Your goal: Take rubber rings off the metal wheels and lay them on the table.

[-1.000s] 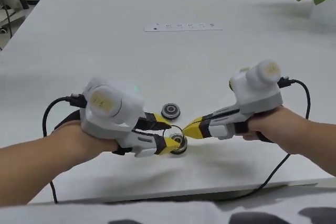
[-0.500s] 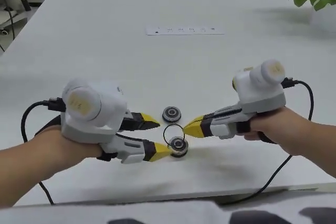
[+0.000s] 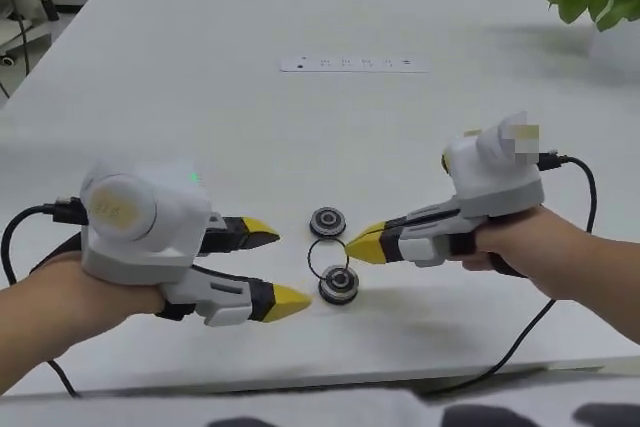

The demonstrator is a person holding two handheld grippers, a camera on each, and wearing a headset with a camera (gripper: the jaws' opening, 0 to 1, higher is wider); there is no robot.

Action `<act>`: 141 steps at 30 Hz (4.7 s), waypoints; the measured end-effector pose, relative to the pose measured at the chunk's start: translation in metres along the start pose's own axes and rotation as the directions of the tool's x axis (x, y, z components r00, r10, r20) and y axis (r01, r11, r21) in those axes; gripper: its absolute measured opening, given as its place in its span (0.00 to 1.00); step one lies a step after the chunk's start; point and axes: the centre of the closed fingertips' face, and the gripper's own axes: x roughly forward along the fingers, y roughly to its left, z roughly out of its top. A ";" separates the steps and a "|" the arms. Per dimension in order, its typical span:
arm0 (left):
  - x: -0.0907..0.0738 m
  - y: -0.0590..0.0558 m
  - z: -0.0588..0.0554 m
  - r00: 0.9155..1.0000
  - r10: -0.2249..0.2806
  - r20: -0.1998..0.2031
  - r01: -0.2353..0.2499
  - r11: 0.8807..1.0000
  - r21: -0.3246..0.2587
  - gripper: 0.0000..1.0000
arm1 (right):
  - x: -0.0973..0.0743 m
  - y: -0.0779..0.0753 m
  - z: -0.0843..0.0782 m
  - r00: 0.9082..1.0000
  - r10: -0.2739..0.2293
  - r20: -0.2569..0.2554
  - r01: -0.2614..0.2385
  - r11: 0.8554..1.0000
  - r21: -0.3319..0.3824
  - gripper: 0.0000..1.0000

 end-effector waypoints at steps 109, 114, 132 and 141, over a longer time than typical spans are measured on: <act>-0.029 0.018 -0.022 0.997 0.068 -0.034 -0.069 0.998 -0.011 0.75 | 0.039 0.000 0.016 0.997 -0.060 0.041 0.067 0.981 -0.181 0.26; -0.025 0.018 -0.021 0.997 0.063 -0.035 -0.063 0.998 -0.012 0.75 | 0.031 -0.002 0.016 0.996 -0.066 0.052 0.075 0.977 -0.198 0.28; -0.015 0.019 -0.009 0.999 0.048 -0.023 -0.048 0.999 -0.011 0.75 | 0.003 -0.012 0.017 0.994 -0.078 0.080 0.093 0.976 -0.199 0.32; -0.003 0.019 0.003 0.999 0.036 -0.006 -0.036 0.999 -0.014 0.74 | -0.008 -0.010 0.016 0.994 -0.073 0.084 0.089 0.974 -0.208 0.32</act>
